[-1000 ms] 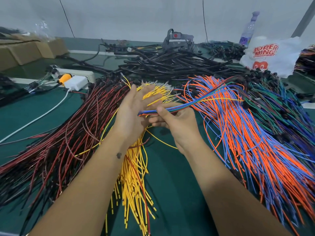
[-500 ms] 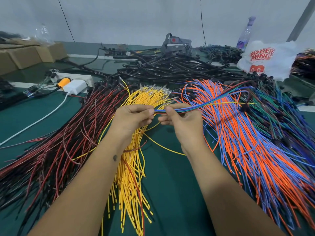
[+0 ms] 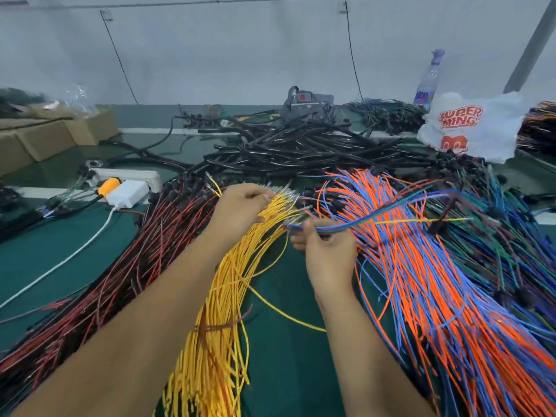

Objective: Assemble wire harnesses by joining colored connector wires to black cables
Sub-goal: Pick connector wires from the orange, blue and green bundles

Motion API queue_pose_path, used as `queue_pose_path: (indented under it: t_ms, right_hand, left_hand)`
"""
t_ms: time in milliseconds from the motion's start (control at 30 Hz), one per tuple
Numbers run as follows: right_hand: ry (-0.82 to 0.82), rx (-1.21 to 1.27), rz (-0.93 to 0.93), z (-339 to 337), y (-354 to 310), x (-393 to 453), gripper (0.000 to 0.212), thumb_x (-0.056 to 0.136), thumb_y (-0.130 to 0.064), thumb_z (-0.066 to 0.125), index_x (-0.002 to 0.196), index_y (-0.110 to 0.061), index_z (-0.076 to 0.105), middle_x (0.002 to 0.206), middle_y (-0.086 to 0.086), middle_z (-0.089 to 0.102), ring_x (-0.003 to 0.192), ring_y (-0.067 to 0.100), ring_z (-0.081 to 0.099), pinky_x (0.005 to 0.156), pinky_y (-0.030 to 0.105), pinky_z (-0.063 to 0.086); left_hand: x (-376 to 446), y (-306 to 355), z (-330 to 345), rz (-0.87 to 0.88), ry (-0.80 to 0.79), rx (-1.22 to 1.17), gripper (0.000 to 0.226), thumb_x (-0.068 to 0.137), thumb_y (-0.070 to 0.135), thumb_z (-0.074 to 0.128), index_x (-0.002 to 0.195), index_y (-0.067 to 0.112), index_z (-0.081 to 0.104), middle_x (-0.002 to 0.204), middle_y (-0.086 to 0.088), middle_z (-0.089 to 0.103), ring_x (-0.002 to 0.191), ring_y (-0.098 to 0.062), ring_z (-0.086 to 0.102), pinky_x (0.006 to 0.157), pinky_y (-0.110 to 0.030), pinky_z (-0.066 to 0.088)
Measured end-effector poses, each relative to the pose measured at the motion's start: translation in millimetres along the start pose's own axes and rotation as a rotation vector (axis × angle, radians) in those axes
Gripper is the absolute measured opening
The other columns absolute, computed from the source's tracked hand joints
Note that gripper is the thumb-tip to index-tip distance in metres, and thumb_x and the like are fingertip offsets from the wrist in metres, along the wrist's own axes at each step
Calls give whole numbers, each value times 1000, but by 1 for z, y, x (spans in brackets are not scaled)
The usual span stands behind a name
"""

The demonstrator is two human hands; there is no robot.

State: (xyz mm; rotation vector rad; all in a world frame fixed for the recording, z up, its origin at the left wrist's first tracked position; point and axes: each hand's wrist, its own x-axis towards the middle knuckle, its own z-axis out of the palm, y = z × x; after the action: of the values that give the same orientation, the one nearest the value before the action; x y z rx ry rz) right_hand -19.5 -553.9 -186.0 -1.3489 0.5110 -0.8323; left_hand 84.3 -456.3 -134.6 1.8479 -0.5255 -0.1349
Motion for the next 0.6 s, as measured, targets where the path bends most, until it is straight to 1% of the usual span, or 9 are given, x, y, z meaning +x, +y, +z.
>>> queue_pose_path:
  t_ms: [67,133,233,267,333,433,500,567,600]
  right_hand:
    - [-23,-52,-7,0,1,-1,23,92,1,57,75,-14,62,70,8,73,57,16,69,58,29,56]
    - [-31,-104,-20,0,2,-1,26,91,0,58,72,-17,62,67,1,72,56,13,68,59,31,56]
    - [-77,-208,-42,0,1,-4,28,90,-4,61,69,-23,61,59,-13,67,55,4,64,58,22,52]
    - [-97,-238,-51,0,1,-4,28,90,-6,62,69,-25,62,59,-16,66,55,2,64,57,18,50]
    - [-120,-290,-57,1,1,-5,29,89,-11,63,67,-30,61,63,-15,67,58,1,65,59,19,51]
    - [-154,-294,-3,4,2,-3,33,90,-15,61,70,-41,63,71,-14,69,63,5,66,66,28,55]
    - [-174,-294,35,6,2,-1,40,91,-16,61,74,-52,60,74,-16,68,64,8,66,70,34,56]
    - [-176,-300,55,7,3,0,42,90,-17,61,72,-55,59,72,-19,68,64,8,67,70,35,56]
    - [-173,-298,61,8,3,0,42,90,-17,61,72,-54,59,72,-18,67,63,8,67,70,35,56]
  left_hand:
    - [21,-2,8,55,24,142,17,95,17,54,98,18,71,98,5,67,95,-12,61,81,-31,51]
    - [41,-6,20,85,35,250,17,95,16,53,99,24,67,100,9,63,93,-11,58,81,-27,42]
    - [71,-11,41,92,9,365,25,93,12,53,114,22,63,117,0,62,98,-24,59,83,-31,45]
    - [82,-12,47,127,0,423,29,93,11,54,119,20,62,124,-2,60,104,-24,59,90,-32,44]
    - [106,-13,55,195,3,491,33,92,9,55,123,15,60,132,-4,56,115,-22,54,97,-27,38]
    - [140,-21,63,89,-1,507,38,93,18,56,131,16,54,136,-8,53,112,-25,54,94,-30,41]
    - [153,-31,70,-34,-73,702,53,91,35,58,140,19,43,143,-9,45,122,-31,47,100,-40,40]
    - [159,-38,75,-77,-111,920,66,88,45,59,144,22,35,147,-9,37,131,-36,36,105,-47,32]
    - [162,-38,76,-79,-108,952,68,87,47,60,144,23,34,146,-9,36,131,-37,35,105,-49,29]
